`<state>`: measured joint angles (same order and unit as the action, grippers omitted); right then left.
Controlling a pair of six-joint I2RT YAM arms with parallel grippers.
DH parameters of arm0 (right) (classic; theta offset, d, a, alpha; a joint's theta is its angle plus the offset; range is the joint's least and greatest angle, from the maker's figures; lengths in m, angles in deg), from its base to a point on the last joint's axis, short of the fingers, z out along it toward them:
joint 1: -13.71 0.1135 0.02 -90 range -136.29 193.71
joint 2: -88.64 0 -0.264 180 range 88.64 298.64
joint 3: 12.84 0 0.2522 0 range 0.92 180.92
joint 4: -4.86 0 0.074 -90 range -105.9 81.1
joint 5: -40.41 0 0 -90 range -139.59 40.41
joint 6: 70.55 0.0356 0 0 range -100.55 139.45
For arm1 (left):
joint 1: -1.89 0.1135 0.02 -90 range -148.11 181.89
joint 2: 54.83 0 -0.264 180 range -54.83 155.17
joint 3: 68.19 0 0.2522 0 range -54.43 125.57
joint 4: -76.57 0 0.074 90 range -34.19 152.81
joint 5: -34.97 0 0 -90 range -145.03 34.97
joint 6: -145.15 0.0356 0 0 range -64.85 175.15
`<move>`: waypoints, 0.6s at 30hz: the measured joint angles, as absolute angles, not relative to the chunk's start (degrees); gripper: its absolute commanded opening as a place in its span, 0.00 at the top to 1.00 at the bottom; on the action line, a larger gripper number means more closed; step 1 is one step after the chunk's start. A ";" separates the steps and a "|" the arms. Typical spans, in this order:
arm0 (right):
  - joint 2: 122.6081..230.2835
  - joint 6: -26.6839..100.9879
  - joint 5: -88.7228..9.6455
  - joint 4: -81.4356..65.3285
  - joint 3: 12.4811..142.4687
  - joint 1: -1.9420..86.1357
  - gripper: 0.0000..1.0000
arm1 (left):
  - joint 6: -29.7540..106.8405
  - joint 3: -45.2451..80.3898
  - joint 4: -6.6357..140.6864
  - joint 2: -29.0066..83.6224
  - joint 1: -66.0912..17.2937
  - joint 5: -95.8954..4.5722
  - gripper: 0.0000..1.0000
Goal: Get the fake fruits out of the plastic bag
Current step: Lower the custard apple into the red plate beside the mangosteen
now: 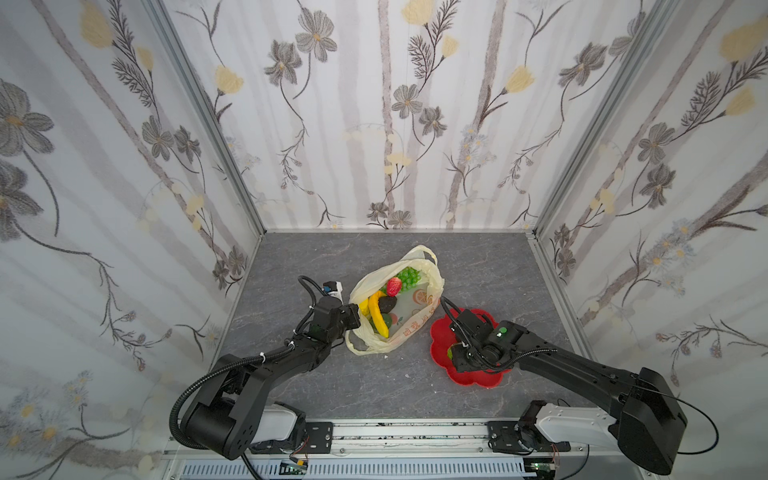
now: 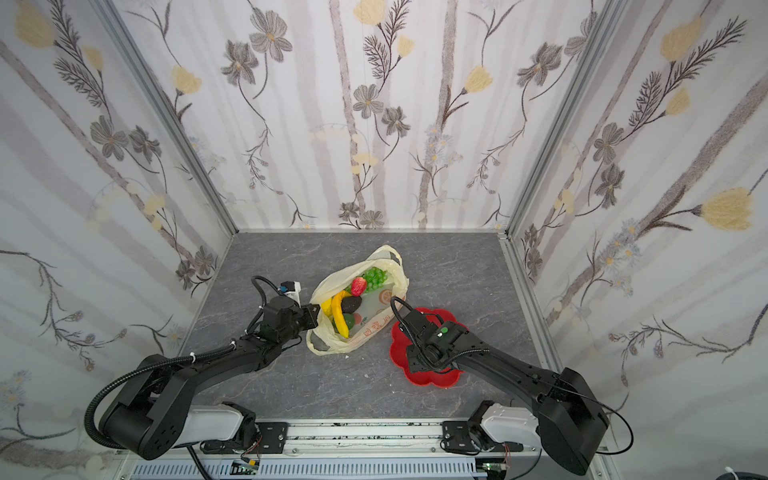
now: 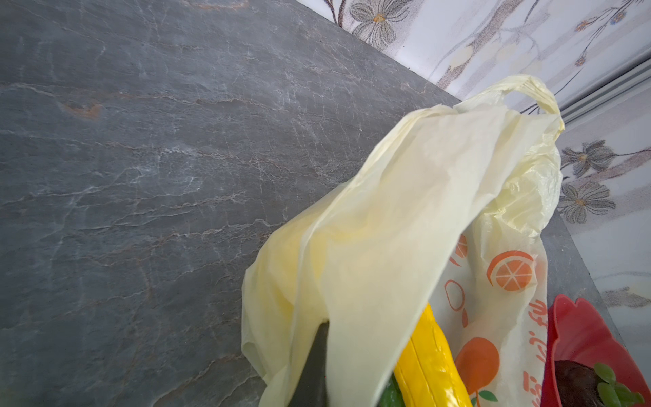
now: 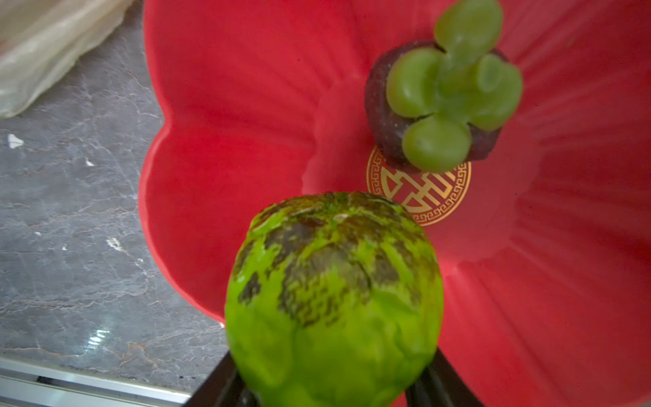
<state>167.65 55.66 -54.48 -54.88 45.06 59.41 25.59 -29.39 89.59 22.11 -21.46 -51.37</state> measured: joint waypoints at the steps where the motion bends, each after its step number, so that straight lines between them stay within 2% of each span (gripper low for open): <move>1: 167.65 55.83 -54.54 -55.71 45.08 59.41 0.49 | 25.59 -29.39 89.59 22.11 -21.46 -51.37 0.91; 12: 171.23 55.61 -55.98 -59.34 46.70 59.45 0.46 | 25.59 -29.39 89.59 21.98 -21.46 -51.37 0.90; 18: 173.07 55.35 -57.06 -59.32 46.72 59.49 0.36 | 25.59 -29.39 89.59 21.92 -21.51 -51.37 0.90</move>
